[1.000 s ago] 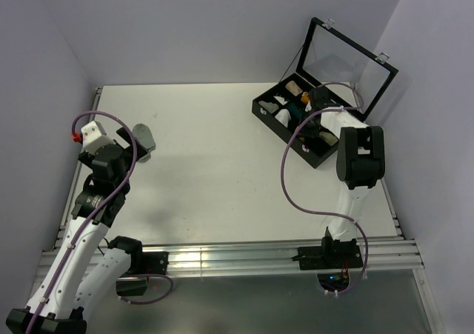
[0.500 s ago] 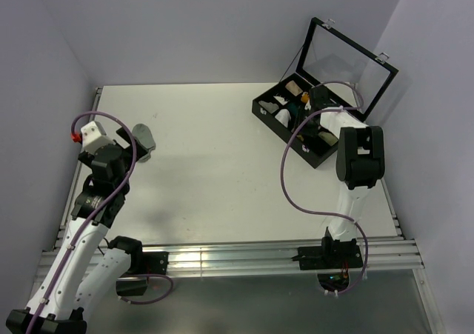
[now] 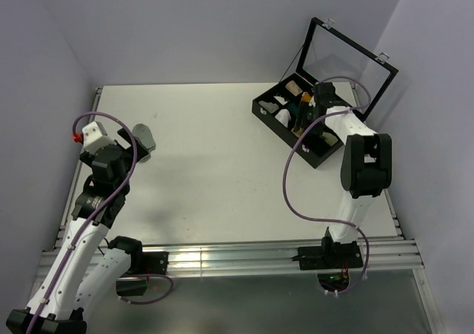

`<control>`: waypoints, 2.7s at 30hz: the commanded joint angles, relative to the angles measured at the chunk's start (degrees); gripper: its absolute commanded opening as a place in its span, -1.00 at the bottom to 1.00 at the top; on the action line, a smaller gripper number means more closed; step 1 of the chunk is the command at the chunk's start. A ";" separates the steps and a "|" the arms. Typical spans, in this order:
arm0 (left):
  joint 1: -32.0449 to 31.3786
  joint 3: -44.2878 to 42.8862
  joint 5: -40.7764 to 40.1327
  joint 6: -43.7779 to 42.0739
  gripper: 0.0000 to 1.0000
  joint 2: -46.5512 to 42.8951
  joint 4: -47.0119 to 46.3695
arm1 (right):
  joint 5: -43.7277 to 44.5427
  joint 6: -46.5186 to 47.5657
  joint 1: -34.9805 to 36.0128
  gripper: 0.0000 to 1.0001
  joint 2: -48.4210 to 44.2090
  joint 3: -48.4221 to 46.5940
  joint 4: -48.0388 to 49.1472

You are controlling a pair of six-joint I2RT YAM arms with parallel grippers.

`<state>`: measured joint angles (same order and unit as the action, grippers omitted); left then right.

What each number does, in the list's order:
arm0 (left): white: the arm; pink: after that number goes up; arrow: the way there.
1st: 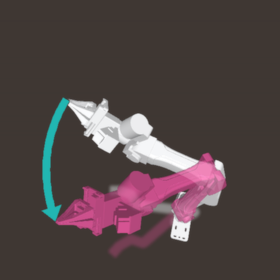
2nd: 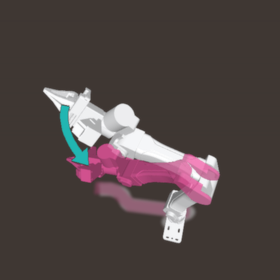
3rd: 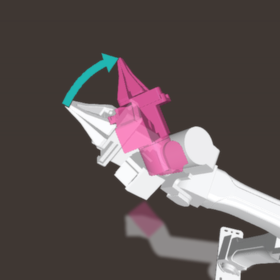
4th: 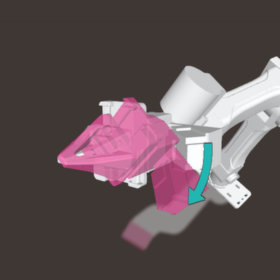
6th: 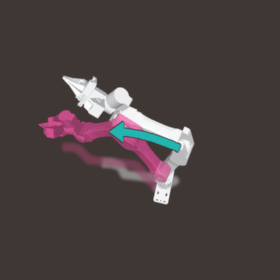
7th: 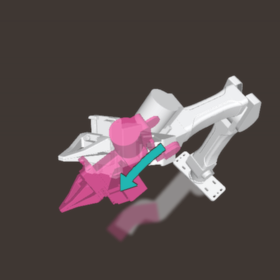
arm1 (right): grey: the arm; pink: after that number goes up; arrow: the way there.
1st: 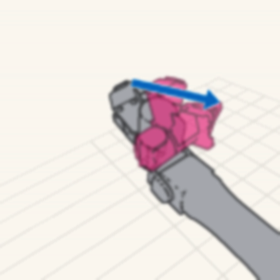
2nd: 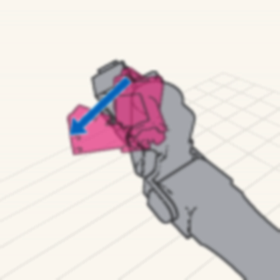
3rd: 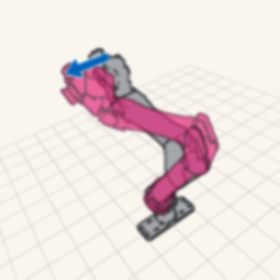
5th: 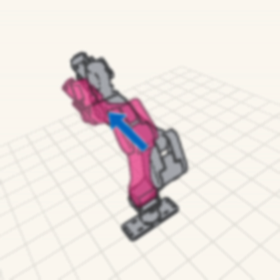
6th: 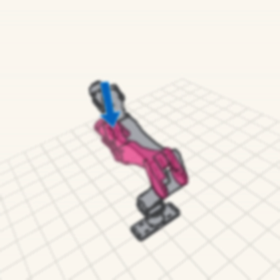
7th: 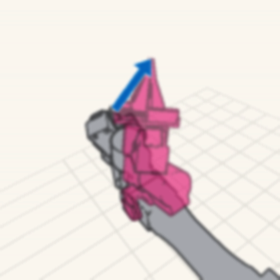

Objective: Roll the socks
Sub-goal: Place the sock in the storage box, then move the sock to the center of the board.

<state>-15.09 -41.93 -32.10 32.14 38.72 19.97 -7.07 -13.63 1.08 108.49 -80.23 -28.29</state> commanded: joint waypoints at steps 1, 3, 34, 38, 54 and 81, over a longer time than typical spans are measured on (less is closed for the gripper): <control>-0.11 0.54 1.51 -1.03 0.96 -0.14 -2.39 | 0.83 0.09 -0.55 0.26 -5.91 -0.11 -0.89; -0.11 0.71 1.77 -1.03 0.97 0.30 -2.39 | 1.35 -0.26 -0.55 0.29 -8.54 0.68 -0.71; 11.57 -28.99 17.33 8.82 0.92 57.42 -5.19 | -12.71 -6.94 1.55 0.78 -59.71 36.19 26.19; 12.72 -31.36 17.42 8.12 0.92 63.39 -6.42 | -12.79 -6.50 2.52 0.78 -60.15 36.63 26.36; 8.95 -28.12 25.50 11.27 0.87 71.94 -11.27 | -14.11 -4.65 2.87 0.78 -59.53 35.05 22.93; -32.90 -22.75 26.22 14.27 0.87 58.59 -4.59 | -12.62 -2.81 3.40 0.75 -59.36 35.93 21.70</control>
<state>-47.57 -62.59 -4.36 45.80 102.61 12.36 -20.16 -17.91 3.68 49.67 -44.36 -7.73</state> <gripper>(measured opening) 0.937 0.877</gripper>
